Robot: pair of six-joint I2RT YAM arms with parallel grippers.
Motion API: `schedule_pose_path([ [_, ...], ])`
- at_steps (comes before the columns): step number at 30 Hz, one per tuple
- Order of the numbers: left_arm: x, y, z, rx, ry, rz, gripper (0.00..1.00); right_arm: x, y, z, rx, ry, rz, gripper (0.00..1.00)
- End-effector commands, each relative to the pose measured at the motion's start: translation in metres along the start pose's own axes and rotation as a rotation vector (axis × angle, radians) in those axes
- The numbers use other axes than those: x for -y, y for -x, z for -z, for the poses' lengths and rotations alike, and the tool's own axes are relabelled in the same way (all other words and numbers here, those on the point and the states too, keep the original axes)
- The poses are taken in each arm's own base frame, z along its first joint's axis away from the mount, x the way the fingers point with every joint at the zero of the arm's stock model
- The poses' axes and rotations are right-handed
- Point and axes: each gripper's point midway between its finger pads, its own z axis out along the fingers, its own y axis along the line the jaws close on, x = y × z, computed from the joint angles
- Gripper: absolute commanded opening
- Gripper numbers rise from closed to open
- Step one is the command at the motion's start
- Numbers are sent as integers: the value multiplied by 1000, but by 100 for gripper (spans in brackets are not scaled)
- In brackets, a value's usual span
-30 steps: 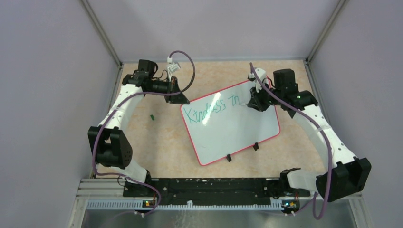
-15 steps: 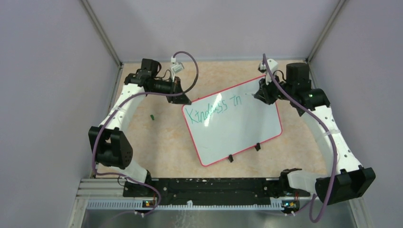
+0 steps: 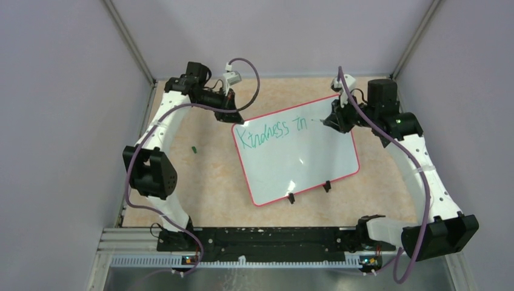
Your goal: Write a sentence on the whiteboard
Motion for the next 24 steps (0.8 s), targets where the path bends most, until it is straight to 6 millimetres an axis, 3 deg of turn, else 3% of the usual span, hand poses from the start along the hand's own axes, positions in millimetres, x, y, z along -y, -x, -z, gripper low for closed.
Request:
schedule_pose_path([
  [1, -6, 2, 6, -21, 16, -85, 7, -6, 19, 13, 58, 17, 41, 0],
  [6, 24, 7, 4, 49, -146, -41, 36, -6, 18, 14, 63, 17, 48, 0],
  [10, 38, 13, 2, 90, -226, 11, 45, -2, 17, 15, 67, 19, 41, 0],
  [18, 50, 20, -13, 92, -267, 57, 56, -7, 20, 25, 96, 72, 47, 0],
  [21, 45, 18, -28, 68, -235, 54, 56, -12, 19, 26, 94, 102, 48, 0],
  [24, 41, 16, -40, 41, -230, 62, 49, -14, 18, 25, 94, 113, 49, 0],
])
